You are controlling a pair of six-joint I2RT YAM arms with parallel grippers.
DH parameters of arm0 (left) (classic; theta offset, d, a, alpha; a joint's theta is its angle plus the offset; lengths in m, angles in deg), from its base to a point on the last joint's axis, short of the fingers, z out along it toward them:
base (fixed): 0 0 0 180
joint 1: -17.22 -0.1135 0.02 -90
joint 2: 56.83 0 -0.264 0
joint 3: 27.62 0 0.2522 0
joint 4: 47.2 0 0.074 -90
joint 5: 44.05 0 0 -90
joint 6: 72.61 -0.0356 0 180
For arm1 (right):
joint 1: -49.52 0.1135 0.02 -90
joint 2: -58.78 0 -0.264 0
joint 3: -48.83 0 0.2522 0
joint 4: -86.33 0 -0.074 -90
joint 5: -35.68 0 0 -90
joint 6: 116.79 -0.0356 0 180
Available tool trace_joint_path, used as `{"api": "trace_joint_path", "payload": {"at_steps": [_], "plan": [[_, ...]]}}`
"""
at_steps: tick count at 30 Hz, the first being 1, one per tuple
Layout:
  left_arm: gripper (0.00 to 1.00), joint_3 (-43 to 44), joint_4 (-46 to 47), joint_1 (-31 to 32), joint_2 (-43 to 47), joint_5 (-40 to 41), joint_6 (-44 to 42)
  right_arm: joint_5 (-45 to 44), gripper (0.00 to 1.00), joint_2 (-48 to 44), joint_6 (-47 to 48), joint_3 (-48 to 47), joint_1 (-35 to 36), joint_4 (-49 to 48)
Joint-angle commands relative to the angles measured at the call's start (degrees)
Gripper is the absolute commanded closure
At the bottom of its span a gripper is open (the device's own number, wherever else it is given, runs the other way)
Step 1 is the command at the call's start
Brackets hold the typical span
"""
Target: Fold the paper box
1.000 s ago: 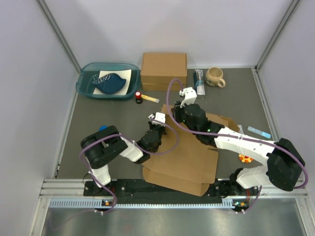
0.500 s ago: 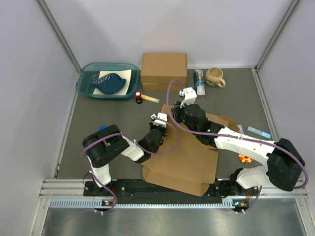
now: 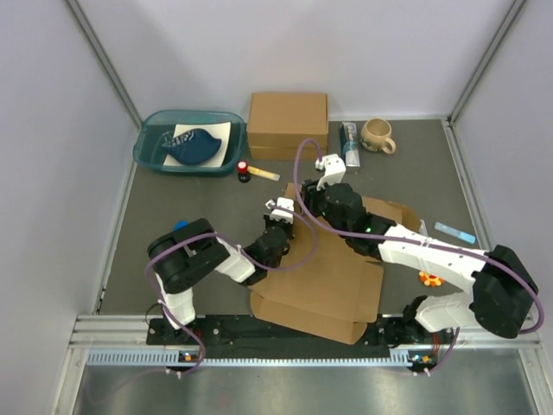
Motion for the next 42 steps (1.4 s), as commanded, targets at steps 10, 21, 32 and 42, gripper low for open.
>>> {"api": "trace_joint_path", "payload": {"at_steps": [10, 21, 32, 42], "plan": [[1.00, -6.9, -6.4, -0.2, 6.4, 4.6, 2.2, -13.8, 0.26, -21.9, 2.2, -4.6, -2.3, 26.9], [1.00, -1.4, -34.9, -1.7, 14.2, 1.2, 9.8, -21.5, 0.26, -38.5, -4.1, 5.0, -2.2, 41.2], [1.00, -3.6, -39.3, -5.8, 18.8, 6.2, 13.9, -23.0, 0.28, -38.8, -14.7, 9.0, -2.2, 44.2], [1.00, -8.9, -33.4, -6.7, 24.8, 5.6, 14.8, -24.2, 0.24, -36.6, -19.1, 11.3, -2.9, 41.9]]}}
